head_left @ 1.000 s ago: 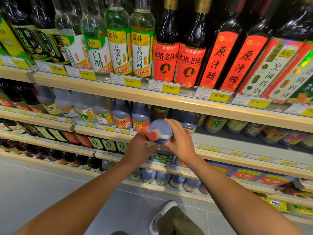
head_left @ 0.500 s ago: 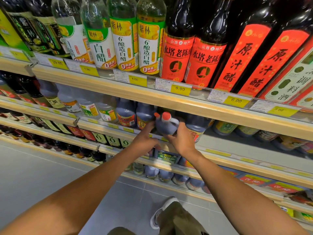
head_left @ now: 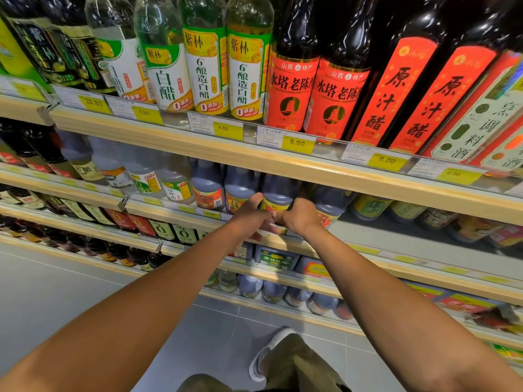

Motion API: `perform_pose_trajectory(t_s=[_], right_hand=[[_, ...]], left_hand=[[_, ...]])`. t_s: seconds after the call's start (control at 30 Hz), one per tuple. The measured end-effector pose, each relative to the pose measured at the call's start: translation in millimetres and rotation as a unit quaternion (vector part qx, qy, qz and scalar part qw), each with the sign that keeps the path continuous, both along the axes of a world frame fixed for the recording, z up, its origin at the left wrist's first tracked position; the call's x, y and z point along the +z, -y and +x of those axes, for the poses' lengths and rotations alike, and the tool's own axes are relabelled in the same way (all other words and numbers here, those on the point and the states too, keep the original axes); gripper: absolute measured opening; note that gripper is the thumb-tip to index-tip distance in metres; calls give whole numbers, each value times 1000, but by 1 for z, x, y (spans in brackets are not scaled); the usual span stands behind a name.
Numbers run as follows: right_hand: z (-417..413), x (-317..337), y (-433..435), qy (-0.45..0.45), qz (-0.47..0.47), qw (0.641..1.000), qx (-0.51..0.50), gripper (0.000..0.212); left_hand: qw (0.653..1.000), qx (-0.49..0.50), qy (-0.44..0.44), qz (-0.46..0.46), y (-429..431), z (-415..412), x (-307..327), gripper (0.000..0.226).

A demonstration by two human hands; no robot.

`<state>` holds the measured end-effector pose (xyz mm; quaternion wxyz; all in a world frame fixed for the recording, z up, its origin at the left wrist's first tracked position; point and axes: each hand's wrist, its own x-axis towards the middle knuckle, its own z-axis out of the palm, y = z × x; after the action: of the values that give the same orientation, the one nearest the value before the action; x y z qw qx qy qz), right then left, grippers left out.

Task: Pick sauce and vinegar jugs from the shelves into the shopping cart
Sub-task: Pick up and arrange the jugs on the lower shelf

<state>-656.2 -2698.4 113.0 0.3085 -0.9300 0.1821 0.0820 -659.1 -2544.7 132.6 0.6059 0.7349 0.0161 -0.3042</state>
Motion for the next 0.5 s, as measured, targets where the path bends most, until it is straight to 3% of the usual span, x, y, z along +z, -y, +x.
perform_pose_trajectory(t_s=[0.1, 0.17, 0.23, 0.37, 0.5], right_hand=[[-2, 3, -3, -5, 17, 1000, -2, 37], [-4, 5, -6, 6, 48, 999, -10, 44], [-6, 6, -10, 30, 61, 998, -19, 51], [-17, 7, -20, 106, 84, 989, -55, 55], [-21, 12, -23, 117, 109, 985, -70, 52]], left_hand=[[999, 20, 25, 25, -8, -1, 1, 54], [988, 71, 107, 87, -18, -3, -3, 33], [957, 98, 216, 164, -32, -5, -10, 28], [880, 54, 381, 278, -52, -15, -16, 53], [846, -77, 378, 368, -63, -14, -17, 84]])
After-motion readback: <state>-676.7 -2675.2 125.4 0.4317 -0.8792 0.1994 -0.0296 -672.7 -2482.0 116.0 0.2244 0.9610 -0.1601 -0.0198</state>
